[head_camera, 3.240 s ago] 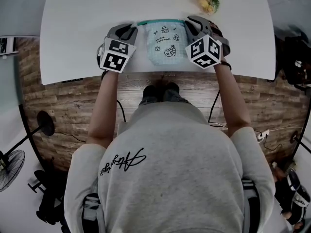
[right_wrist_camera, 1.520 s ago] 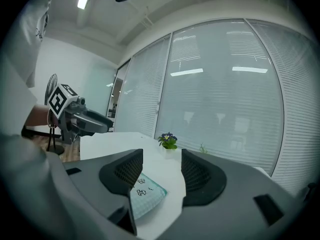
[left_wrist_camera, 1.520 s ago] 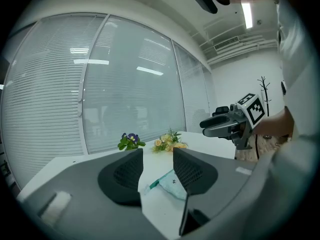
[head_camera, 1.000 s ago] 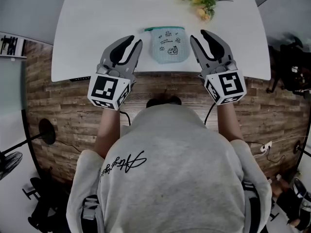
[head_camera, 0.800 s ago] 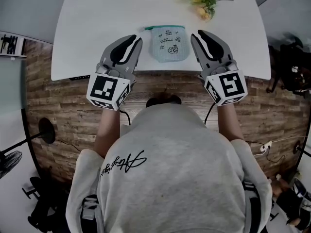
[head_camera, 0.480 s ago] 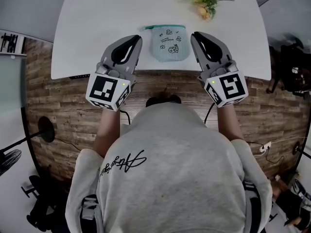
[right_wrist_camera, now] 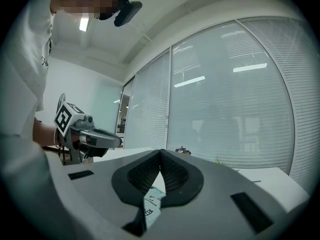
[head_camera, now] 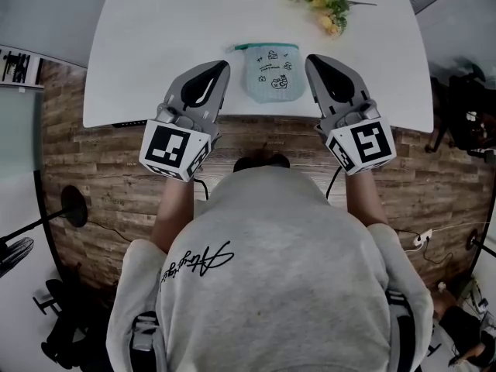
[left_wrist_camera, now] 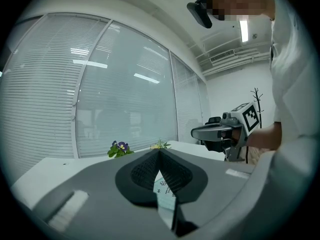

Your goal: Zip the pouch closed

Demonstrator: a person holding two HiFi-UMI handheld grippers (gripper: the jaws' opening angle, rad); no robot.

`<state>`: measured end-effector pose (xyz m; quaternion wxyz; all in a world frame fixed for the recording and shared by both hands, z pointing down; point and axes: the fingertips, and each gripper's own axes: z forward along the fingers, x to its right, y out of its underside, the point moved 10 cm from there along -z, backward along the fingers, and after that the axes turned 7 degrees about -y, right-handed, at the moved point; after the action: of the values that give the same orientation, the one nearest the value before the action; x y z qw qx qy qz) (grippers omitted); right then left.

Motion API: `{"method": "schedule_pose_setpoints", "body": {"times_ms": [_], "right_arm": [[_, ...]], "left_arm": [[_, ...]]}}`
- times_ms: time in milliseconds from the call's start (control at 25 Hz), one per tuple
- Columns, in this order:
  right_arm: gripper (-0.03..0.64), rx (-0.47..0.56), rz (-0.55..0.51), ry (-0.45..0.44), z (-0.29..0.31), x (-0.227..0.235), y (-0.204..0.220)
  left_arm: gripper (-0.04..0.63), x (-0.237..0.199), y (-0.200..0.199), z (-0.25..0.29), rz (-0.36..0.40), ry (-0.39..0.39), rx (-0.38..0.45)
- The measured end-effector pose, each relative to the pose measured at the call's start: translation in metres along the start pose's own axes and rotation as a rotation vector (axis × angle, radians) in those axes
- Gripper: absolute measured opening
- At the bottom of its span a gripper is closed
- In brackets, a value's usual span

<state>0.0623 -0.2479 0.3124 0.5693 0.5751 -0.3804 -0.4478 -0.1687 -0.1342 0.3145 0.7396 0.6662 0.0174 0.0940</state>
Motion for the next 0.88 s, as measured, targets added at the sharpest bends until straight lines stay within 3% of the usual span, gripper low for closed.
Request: {"method": "schedule_pose_setpoints", "body": {"times_ms": [880], "right_arm": [[0.000, 0.011, -0.008, 0.016, 0.002, -0.018, -0.004]], "left_arm": [[0.002, -0.005, 0.000, -0.011, 0.008, 0.033, 0.005]]}}
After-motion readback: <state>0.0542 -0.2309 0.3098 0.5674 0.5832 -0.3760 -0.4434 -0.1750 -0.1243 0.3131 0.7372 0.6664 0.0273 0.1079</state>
